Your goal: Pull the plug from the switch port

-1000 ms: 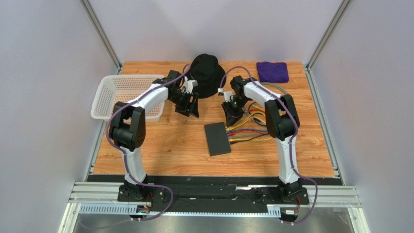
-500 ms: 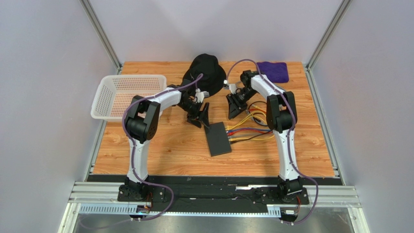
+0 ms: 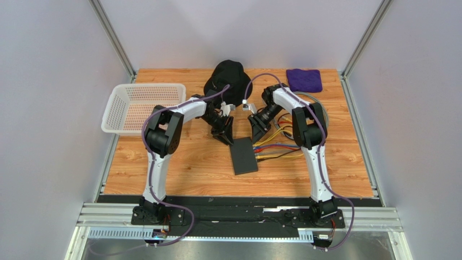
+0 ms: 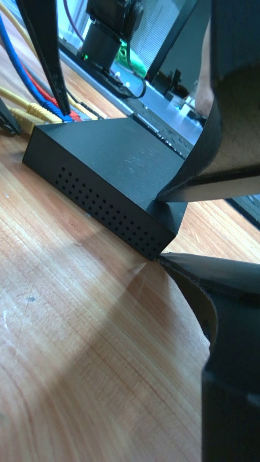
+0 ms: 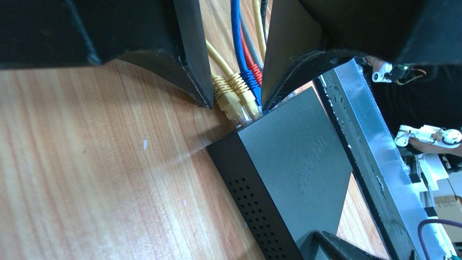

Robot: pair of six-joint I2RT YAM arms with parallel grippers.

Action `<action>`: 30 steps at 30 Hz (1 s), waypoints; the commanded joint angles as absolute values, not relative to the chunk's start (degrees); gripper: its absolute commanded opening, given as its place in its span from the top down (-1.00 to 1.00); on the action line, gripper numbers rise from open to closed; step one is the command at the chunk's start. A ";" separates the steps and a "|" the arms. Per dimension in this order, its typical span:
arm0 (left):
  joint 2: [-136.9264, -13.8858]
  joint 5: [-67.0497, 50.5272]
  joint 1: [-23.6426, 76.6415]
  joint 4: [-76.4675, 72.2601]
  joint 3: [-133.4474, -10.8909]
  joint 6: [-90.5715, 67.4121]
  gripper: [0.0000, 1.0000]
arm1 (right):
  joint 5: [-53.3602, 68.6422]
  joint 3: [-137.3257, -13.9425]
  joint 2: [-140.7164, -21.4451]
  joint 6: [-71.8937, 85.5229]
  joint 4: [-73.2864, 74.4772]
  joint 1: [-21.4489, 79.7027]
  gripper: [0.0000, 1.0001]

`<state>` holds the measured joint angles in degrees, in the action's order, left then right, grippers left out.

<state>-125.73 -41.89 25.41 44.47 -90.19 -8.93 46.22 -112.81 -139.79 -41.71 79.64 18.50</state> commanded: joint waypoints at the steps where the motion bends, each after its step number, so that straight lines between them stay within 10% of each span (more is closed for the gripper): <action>1: -128.23 -38.15 26.46 42.54 -91.76 -9.05 0.10 | 38.76 -110.57 -141.94 -45.44 83.23 20.47 0.07; 21: -129.64 -33.93 28.83 45.71 -95.36 -8.97 0.64 | 28.75 -111.88 -145.20 -36.92 80.86 23.20 1.00; 27: -129.73 -33.49 28.83 45.79 -95.54 -9.05 0.69 | 28.30 -111.62 -145.02 -37.79 81.65 22.94 0.99; 30: -129.64 -33.66 28.74 45.62 -95.54 -9.05 0.69 | 31.37 -111.88 -145.11 -37.88 82.79 21.89 0.56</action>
